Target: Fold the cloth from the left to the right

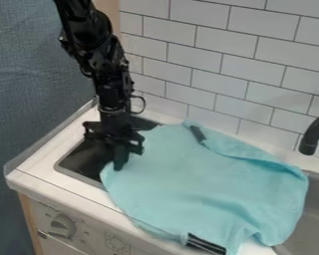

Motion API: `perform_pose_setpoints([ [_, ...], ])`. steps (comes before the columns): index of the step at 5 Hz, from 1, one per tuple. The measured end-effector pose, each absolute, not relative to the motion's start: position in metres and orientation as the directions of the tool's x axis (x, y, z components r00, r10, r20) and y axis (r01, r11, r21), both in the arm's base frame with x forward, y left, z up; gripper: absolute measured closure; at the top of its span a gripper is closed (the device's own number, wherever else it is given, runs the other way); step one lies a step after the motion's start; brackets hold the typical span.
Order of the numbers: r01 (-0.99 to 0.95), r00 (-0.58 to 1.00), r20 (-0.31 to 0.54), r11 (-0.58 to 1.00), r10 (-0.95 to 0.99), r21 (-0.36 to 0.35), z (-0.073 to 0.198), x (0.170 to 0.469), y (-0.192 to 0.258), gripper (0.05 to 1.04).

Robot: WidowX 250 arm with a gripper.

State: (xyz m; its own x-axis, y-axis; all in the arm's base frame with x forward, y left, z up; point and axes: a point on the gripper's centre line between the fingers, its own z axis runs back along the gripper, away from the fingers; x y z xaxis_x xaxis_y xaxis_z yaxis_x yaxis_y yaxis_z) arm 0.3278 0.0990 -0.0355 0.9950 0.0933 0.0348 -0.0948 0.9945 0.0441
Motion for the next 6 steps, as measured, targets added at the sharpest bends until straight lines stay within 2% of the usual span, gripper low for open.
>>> perform_pose_setpoints([
  [1,-0.149,0.988,0.038,0.988,0.148,0.032,-0.035,0.326,0.122,0.970],
  [2,-0.180,0.983,0.028,0.983,0.179,0.039,-0.034,0.324,0.139,1.016],
  [3,-0.233,0.972,0.024,0.971,0.232,0.044,-0.033,0.314,0.161,1.019],
  [4,-0.207,0.978,0.004,0.978,0.207,0.038,-0.030,0.308,0.167,1.019],
  [6,-0.117,0.989,0.086,0.993,0.118,-0.012,0.016,0.321,0.139,1.019],
])
